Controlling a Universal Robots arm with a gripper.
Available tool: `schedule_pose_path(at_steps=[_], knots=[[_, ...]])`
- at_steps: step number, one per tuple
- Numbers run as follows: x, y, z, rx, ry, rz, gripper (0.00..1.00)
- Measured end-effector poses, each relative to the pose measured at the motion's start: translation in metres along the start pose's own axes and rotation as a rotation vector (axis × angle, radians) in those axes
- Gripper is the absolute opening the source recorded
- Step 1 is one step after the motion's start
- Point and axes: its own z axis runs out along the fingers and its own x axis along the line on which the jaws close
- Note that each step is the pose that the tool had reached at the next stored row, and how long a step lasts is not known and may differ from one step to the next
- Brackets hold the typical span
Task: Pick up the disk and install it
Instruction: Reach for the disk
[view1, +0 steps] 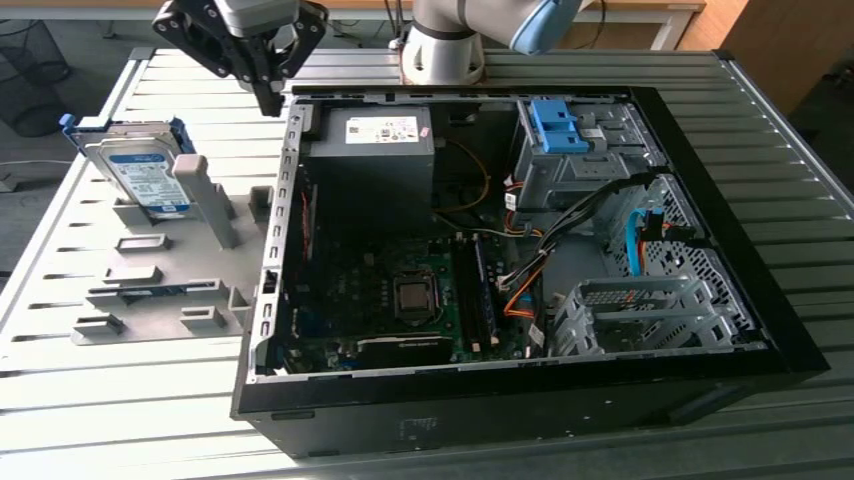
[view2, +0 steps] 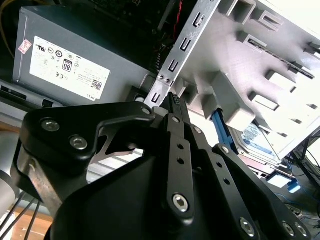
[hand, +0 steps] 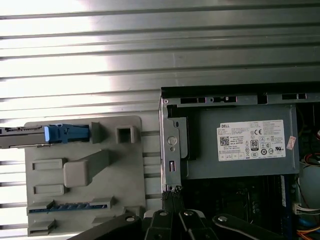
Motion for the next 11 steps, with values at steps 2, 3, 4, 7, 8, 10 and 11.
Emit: schedule_pose_path(at_steps=[2,3,4,7,8,10,11], knots=[[0.0004,0.0000,0.0000,0.0000,0.0000,0.000,0.11],[0.0004,0.0000,0.0000,0.0000,0.0000,0.000,0.11],[0.0005,-0.0001,-0.0001,0.0001,0.0000,0.000,0.11],[0.0018,-0.0002,-0.0001,0.0001,0.0000,0.000,0.11],[0.0023,-0.0002,-0.0001,0.0001,0.0001,0.000,0.11],[0.0034,-0.0003,-0.0001,0.0000,0.0000,0.000,0.11],[0.0039,-0.0003,-0.0001,0.0000,0.0000,0.000,0.11]])
